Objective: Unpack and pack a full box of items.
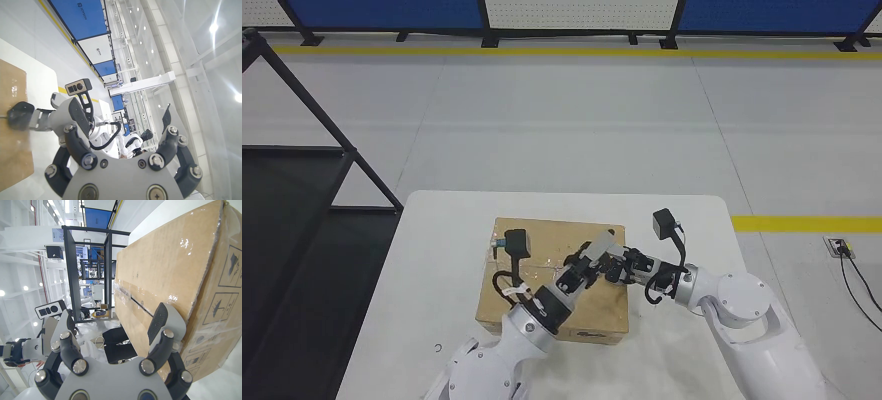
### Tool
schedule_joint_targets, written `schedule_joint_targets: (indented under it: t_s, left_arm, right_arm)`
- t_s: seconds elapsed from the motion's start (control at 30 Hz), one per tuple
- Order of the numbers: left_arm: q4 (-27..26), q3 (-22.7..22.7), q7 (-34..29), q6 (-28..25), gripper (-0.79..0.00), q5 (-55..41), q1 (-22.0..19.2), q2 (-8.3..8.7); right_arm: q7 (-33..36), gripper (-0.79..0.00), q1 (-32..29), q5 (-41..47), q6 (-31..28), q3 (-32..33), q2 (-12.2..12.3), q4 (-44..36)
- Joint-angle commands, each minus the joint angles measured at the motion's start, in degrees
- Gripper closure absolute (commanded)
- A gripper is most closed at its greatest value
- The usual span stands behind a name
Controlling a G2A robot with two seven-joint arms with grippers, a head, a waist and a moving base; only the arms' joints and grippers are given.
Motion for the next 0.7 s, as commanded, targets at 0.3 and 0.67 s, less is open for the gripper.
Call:
schedule_joint_targets:
  t_s: [0.3,0.67]
  left_arm:
    - [-2.16,-1.89,2.73,-4.10,-0.785,1.25,2.27,-0.23]
    - [-11.39,-14.91,4.25,-8.72,-0.785,2.27,12.64,1.05]
  right_arm:
    - [0.00,-0.785,0.00,0.00,0.00,0.00,0.00,0.00]
    - [0.00,-0.785,0.00,0.00,0.00,0.00,0.00,0.00]
